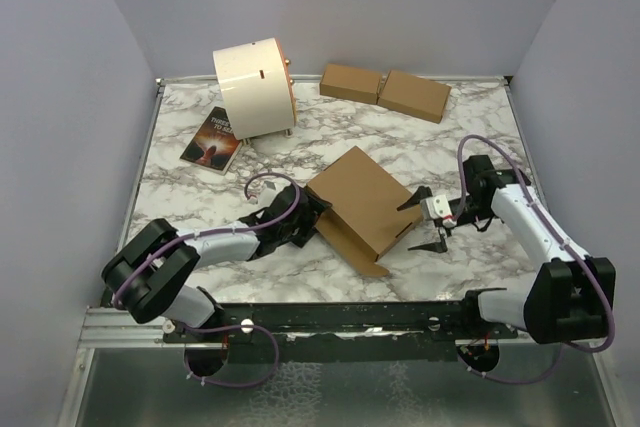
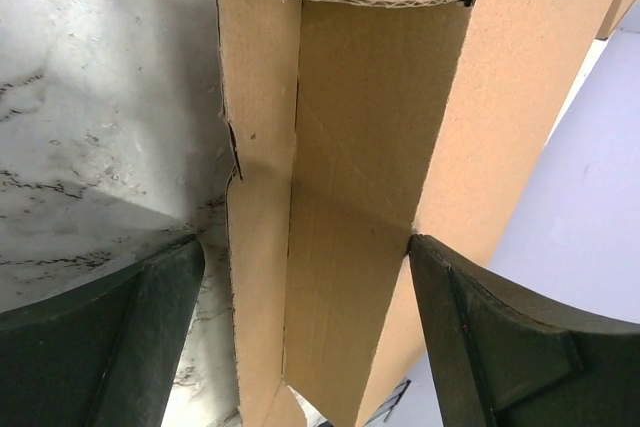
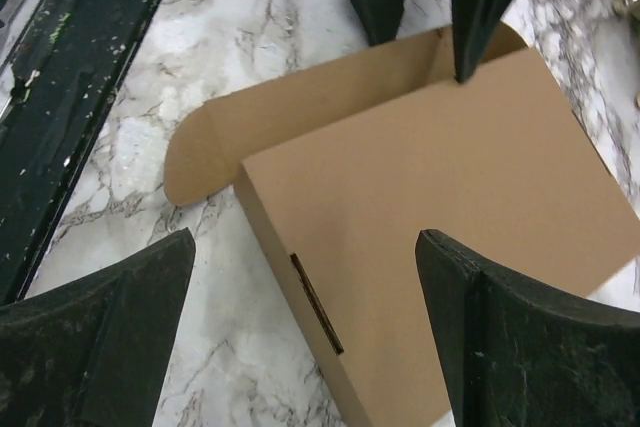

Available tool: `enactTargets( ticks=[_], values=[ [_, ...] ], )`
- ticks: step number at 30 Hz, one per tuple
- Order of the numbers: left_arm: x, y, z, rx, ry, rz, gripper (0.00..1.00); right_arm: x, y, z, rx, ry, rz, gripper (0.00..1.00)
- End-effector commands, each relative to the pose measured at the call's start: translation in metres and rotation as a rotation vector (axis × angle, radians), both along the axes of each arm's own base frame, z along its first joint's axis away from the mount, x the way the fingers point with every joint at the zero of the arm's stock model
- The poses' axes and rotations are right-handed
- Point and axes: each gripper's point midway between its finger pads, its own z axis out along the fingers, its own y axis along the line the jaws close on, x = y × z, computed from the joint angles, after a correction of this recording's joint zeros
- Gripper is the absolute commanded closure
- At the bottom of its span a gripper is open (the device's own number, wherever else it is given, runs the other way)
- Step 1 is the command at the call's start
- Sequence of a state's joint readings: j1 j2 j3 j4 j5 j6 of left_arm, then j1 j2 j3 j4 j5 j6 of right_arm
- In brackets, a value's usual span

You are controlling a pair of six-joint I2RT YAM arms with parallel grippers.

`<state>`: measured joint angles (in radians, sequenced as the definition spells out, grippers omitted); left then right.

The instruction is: Fold the paper box

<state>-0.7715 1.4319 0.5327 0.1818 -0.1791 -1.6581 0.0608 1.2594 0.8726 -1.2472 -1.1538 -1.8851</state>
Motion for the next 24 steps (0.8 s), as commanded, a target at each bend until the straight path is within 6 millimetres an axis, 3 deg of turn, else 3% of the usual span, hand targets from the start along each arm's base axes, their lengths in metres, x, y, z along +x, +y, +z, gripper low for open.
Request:
enactTargets(
  ticks=[1, 4, 8, 12, 17, 19, 22, 24],
  values=[
    [0.007, -0.001, -0.001, -0.015, 0.031, 0.054, 0.16, -0.023, 0.012, 0.005, 0.013, -0.090, 0.111, 0.08],
    [0.011, -0.003, -0.002, -0.028, 0.036, 0.067, 0.18, -0.025, 0.020, -0.002, -0.051, -0.097, 0.121, 0.08],
    [0.017, -0.006, -0.002, -0.035, 0.038, 0.077, 0.20, -0.013, 0.019, -0.013, -0.132, -0.167, 0.095, 0.15],
    [0.026, -0.007, 0.001, -0.036, 0.029, 0.079, 0.21, 0.006, 0.015, -0.029, -0.198, -0.210, 0.045, 0.16],
    [0.038, -0.010, 0.004, -0.030, 0.021, 0.074, 0.22, 0.040, 0.016, -0.038, -0.247, -0.241, -0.039, 0.26],
    [0.043, -0.011, 0.004, -0.031, 0.020, 0.075, 0.23, 0.031, 0.022, -0.028, -0.208, -0.218, 0.017, 0.27],
    [0.049, -0.012, 0.005, -0.030, 0.019, 0.073, 0.23, -0.004, 0.033, -0.013, -0.116, -0.191, 0.166, 0.28],
    [0.051, -0.013, 0.006, -0.028, 0.018, 0.073, 0.23, -0.021, 0.041, -0.014, -0.112, -0.171, 0.223, 0.31]
  ],
)
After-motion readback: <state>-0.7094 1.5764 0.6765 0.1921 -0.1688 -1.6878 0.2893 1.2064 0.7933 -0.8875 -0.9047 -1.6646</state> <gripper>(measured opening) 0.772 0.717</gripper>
